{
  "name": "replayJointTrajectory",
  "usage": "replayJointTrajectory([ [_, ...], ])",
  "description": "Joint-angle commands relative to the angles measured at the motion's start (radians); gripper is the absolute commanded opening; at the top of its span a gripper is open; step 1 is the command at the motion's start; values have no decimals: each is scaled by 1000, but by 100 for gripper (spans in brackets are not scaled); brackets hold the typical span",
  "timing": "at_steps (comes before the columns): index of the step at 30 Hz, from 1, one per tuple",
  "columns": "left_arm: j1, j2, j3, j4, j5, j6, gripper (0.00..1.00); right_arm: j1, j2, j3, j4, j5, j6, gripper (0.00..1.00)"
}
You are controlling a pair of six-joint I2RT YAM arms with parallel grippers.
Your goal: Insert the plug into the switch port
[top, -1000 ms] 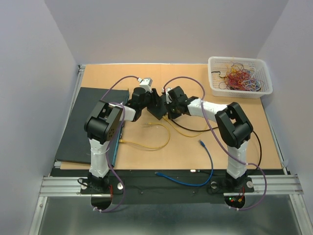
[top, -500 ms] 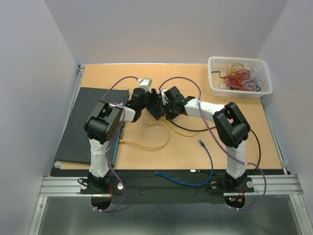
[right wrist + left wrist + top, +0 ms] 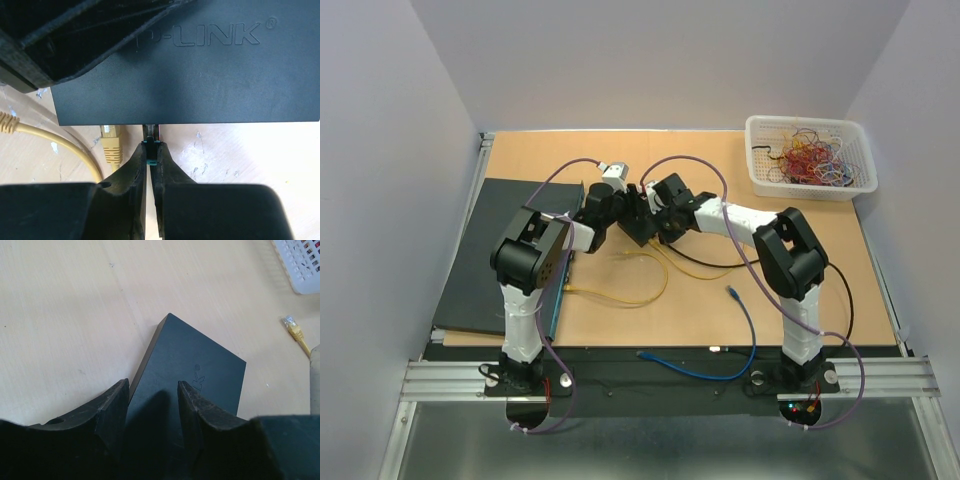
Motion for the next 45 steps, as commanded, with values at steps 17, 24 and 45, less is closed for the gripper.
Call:
replayJointTrajectory([
  [17, -73, -78, -93, -272, 168, -145, 51, -88, -68, -3, 61, -46, -253, 0],
  [24, -116, -84, -154, -248, 141, -132, 51, -81, -82, 0, 60, -217, -242, 1],
  [45, -179, -44, -120, -307, -14, -44, 45, -7, -91, 72, 23, -145, -264, 0],
])
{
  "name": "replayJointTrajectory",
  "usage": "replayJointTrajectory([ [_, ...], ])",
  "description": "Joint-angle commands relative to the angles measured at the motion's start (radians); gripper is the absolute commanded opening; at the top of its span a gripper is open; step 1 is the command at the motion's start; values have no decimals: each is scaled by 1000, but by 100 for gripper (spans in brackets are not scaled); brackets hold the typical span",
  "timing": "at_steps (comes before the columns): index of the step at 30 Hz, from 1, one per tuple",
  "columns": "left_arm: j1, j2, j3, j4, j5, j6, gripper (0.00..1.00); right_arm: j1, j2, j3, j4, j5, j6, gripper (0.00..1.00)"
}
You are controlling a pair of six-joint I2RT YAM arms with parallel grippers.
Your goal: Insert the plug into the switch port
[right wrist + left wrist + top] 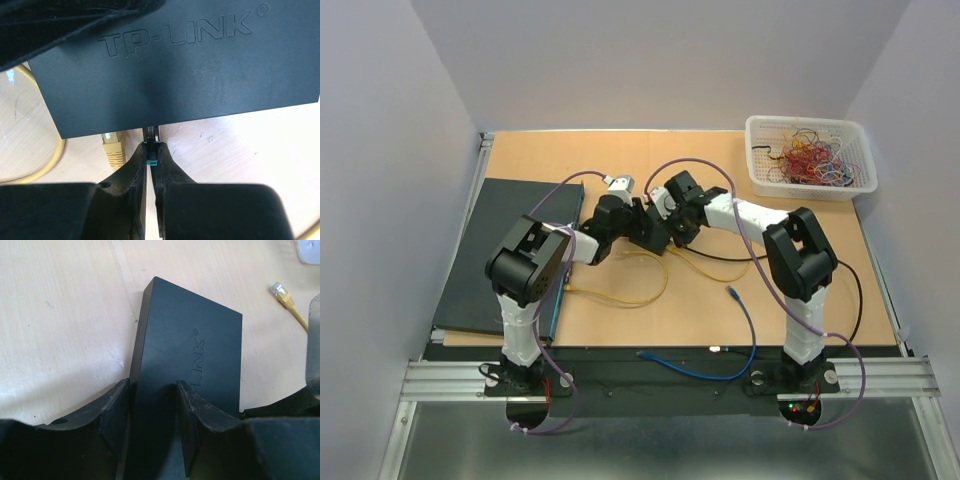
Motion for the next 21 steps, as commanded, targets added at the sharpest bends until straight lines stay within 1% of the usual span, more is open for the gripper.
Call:
replayJointTrajectory([
  [1, -103, 55, -3, -220, 62, 31, 45, 42, -41, 99, 167, -35, 0, 0],
  [9, -121, 64, 9, -250, 8, 45, 42, 50, -15, 178, 168, -75, 0, 0],
  [16, -129, 74, 9, -249, 27, 44, 41, 48, 33, 185, 187, -78, 13, 0],
  [21, -138, 73, 11, -250, 22, 45, 40, 50, -7, 106, 325, -67, 43, 0],
])
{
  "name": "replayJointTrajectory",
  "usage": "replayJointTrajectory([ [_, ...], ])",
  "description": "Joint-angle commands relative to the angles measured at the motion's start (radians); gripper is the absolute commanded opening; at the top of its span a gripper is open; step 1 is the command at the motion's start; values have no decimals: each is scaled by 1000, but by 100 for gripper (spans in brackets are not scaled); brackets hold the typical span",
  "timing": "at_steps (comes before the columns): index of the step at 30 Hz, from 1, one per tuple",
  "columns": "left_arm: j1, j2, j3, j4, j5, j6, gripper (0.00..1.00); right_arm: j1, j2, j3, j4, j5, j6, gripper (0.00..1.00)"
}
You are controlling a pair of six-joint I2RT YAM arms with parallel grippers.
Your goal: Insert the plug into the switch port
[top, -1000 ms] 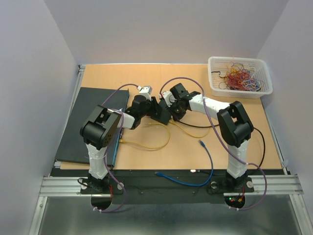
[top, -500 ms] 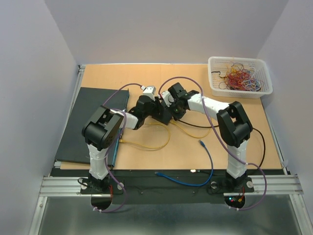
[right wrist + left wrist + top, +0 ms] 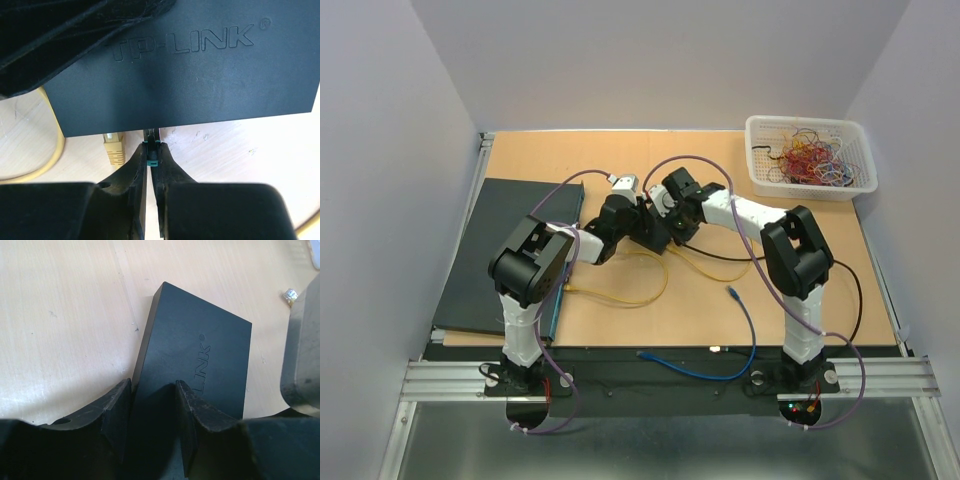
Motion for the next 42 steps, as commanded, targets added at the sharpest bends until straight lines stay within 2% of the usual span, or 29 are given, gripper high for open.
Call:
replayJointTrajectory([
  [1, -96, 66, -24, -213, 137, 22, 40, 45, -62, 1, 445, -92, 55, 0],
  [10, -111, 63, -20, -215, 197, 23, 40, 68, -128, -79, 655, -119, 73, 0],
  [17, -145, 76, 8, -275, 160, 48, 38, 80, -145, -50, 729, -154, 81, 1],
  [27, -171, 103, 17, -292, 139, 49, 36, 82, -68, 74, 758, -147, 133, 0],
  [42, -220, 152, 25, -301, 136, 44, 36, 86, 99, 291, 678, -76, 265, 0],
])
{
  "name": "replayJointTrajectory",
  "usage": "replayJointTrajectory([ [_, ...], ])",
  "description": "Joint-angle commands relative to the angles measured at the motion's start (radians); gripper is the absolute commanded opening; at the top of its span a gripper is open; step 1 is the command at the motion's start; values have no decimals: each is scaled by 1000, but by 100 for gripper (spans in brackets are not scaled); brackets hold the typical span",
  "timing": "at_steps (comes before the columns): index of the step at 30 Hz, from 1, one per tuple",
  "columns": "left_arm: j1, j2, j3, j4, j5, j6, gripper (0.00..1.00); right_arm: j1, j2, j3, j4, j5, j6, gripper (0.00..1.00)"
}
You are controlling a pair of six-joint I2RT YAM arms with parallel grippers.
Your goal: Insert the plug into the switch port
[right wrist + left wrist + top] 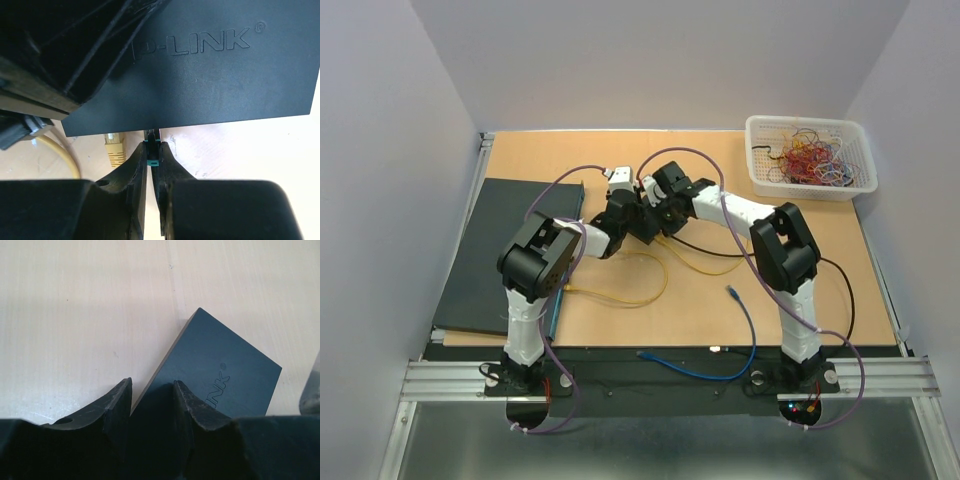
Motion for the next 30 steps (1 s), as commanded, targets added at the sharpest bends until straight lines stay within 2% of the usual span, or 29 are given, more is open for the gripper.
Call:
replayJointTrajectory([
  [1, -204, 88, -60, -289, 397, 39, 36, 70, 15, 181, 602, -88, 130, 0],
  [12, -196, 50, -35, -328, 406, 40, 40, 81, -28, 39, 635, -27, 142, 1],
  [18, -118, 11, -26, -369, 423, 34, 44, 82, -25, -8, 665, -7, 188, 0],
  [23, -42, -19, 5, -423, 408, 65, 45, 92, 3, 9, 677, 4, 248, 1],
  [30, 5, 0, 68, -455, 445, 89, 45, 107, 58, 67, 683, 71, 329, 4],
])
